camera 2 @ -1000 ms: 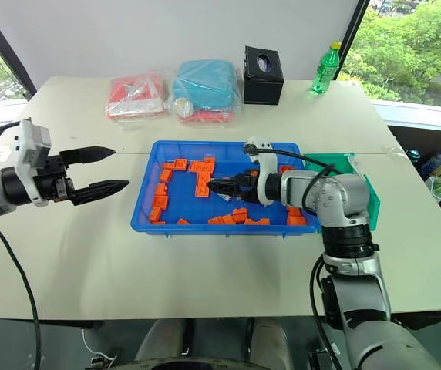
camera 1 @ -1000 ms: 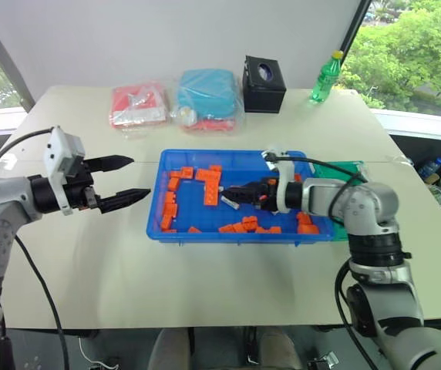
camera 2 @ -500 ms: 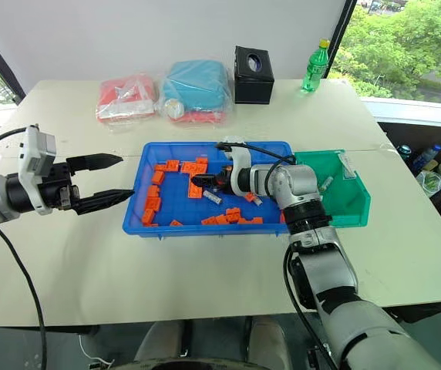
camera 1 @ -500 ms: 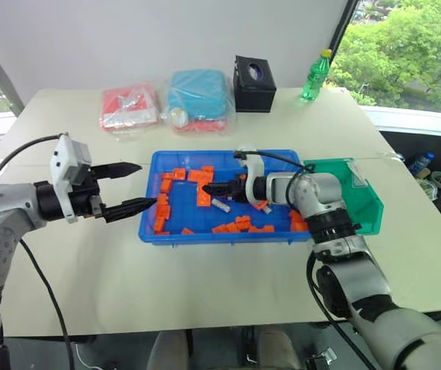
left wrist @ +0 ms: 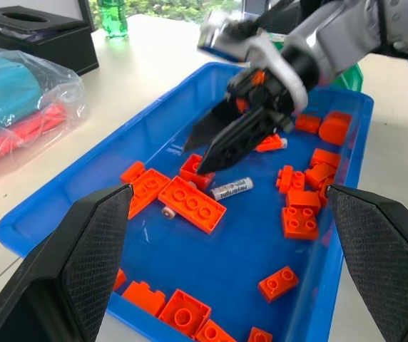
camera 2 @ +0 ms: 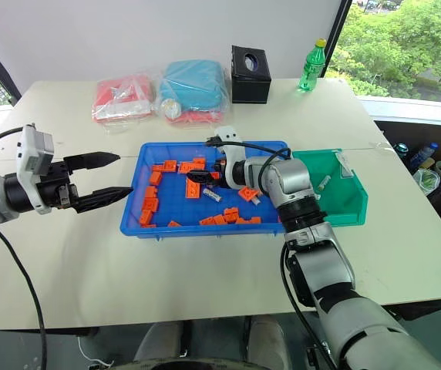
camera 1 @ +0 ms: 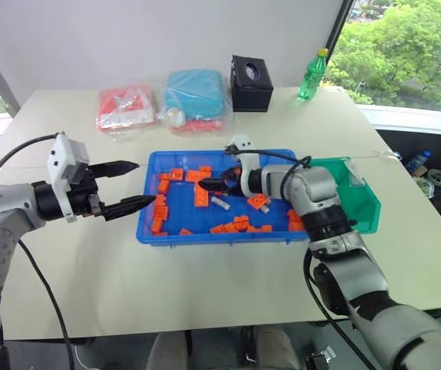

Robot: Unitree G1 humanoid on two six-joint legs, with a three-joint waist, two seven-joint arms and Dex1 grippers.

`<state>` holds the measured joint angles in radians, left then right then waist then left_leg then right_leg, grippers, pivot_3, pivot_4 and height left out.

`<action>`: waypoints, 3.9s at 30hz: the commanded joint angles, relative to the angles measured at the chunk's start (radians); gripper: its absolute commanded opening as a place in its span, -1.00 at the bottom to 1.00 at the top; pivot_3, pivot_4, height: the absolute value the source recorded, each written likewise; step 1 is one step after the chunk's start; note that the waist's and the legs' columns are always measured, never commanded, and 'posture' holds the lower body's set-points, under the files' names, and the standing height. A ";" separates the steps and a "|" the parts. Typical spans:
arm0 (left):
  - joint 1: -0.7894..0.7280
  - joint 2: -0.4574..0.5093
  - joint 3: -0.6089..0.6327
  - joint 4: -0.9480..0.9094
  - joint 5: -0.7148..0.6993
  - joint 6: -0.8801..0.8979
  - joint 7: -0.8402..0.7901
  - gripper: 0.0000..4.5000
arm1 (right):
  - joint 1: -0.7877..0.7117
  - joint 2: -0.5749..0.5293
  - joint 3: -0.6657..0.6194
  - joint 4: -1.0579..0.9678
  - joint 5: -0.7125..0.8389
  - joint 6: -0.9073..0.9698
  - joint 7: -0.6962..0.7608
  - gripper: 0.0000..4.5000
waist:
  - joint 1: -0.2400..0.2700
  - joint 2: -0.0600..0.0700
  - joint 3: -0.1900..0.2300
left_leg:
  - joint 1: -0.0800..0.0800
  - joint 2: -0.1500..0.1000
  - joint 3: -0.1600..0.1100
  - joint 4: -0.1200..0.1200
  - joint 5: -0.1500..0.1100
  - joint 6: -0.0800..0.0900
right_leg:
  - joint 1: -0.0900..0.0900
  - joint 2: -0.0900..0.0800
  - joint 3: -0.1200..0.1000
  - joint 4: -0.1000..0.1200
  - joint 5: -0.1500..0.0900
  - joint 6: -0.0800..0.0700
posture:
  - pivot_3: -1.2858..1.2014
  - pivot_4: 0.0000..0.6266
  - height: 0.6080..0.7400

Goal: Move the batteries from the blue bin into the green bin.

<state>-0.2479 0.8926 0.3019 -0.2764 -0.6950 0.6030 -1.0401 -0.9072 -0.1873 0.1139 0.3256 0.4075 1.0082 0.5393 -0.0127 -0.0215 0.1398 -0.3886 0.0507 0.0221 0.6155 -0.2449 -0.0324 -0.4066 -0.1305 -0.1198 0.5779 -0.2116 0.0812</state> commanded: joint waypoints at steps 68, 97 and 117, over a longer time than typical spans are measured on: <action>-0.069 -0.013 0.007 -0.004 -0.006 -0.033 0.034 1.00 | -0.038 0.285 0.085 0.098 -0.051 -0.011 0.002 0.78 | 0.000 0.000 0.000 | 0.000 0.001 -0.001 -0.002 0.000 0.000 | -0.002 0.002 0.001 0.000 0.000 0.000 | 0.03 -0.52 0.89; -0.051 0.002 0.003 -0.058 -0.037 -0.008 0.029 1.00 | -0.200 0.059 0.294 0.550 -0.423 -0.659 0.312 0.98 | -0.002 -0.001 0.000 | -0.001 0.001 -0.001 -0.002 0.000 -0.002 | -0.001 0.005 0.004 -0.001 0.001 -0.002 | 0.03 -0.52 0.89; -0.062 -0.012 -0.047 -0.065 -0.046 -0.001 -0.007 1.00 | -0.178 0.071 0.126 0.408 -0.375 -0.411 0.397 -0.52 | 0.001 -0.001 0.000 | 0.000 0.001 -0.002 -0.001 0.000 -0.002 | 0.000 0.006 0.005 0.000 0.000 -0.001 | 0.03 -0.52 0.89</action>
<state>-0.2905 0.8805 0.2514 -0.3289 -0.7298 0.6078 -1.0389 -1.0854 -0.0981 0.2760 0.8455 -0.0009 0.5424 0.9362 -0.0117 -0.0225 0.1401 -0.3890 0.0521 0.0203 0.6142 -0.2447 -0.0343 -0.4067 -0.1249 -0.1146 0.5774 -0.2114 0.0805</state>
